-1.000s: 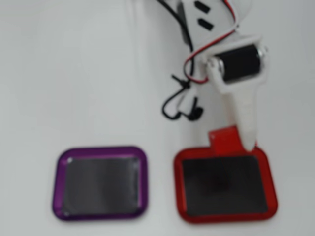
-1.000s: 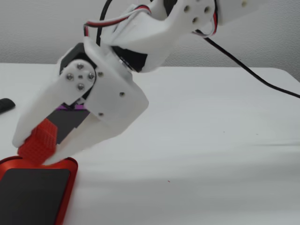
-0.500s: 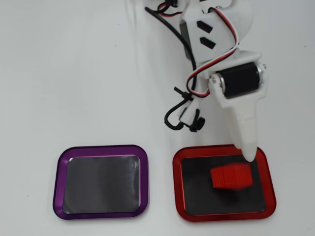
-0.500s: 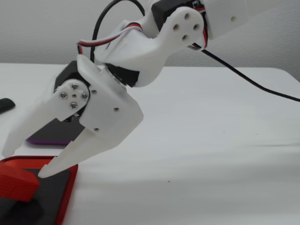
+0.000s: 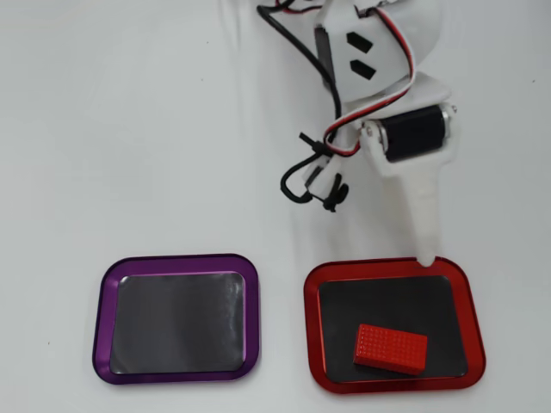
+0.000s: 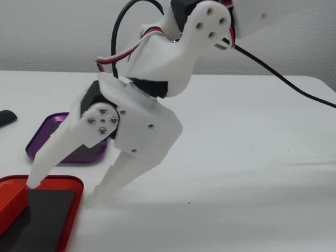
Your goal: Grasp a red block and put it in the left red dish.
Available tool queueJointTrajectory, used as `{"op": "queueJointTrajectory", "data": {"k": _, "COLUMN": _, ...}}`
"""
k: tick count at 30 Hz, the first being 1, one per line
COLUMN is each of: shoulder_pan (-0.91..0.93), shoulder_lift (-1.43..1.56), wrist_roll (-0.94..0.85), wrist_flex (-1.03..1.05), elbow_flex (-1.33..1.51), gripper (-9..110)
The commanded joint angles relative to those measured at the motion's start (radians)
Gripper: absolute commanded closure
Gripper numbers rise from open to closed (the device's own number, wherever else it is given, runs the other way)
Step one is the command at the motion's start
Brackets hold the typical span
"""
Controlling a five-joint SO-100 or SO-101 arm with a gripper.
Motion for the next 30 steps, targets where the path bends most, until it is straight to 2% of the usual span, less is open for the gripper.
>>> {"op": "queueJointTrajectory", "data": {"k": 1, "shoulder_pan": 0.011, "shoulder_lift": 0.107, "wrist_roll": -0.008, "wrist_flex": 0.149, "elbow_flex": -0.066, "gripper": 75}}
{"op": "queueJointTrajectory", "data": {"k": 6, "shoulder_pan": 0.029, "shoulder_lift": 0.176, "wrist_roll": -0.014, "wrist_flex": 0.509, "elbow_flex": -0.123, "gripper": 67}}
{"op": "queueJointTrajectory", "data": {"k": 15, "shoulder_pan": 0.153, "shoulder_lift": 0.336, "wrist_roll": -0.052, "wrist_flex": 0.979, "elbow_flex": -0.227, "gripper": 69}}
{"op": "queueJointTrajectory", "data": {"k": 19, "shoulder_pan": 0.238, "shoulder_lift": 0.538, "wrist_roll": -0.052, "wrist_flex": 1.022, "elbow_flex": -0.179, "gripper": 69}}
{"op": "queueJointTrajectory", "data": {"k": 26, "shoulder_pan": 0.265, "shoulder_lift": 1.080, "wrist_roll": -0.112, "wrist_flex": 1.012, "elbow_flex": 0.178, "gripper": 69}}
{"op": "queueJointTrajectory", "data": {"k": 30, "shoulder_pan": 0.276, "shoulder_lift": 1.341, "wrist_roll": -0.091, "wrist_flex": 0.887, "elbow_flex": 0.411, "gripper": 69}}
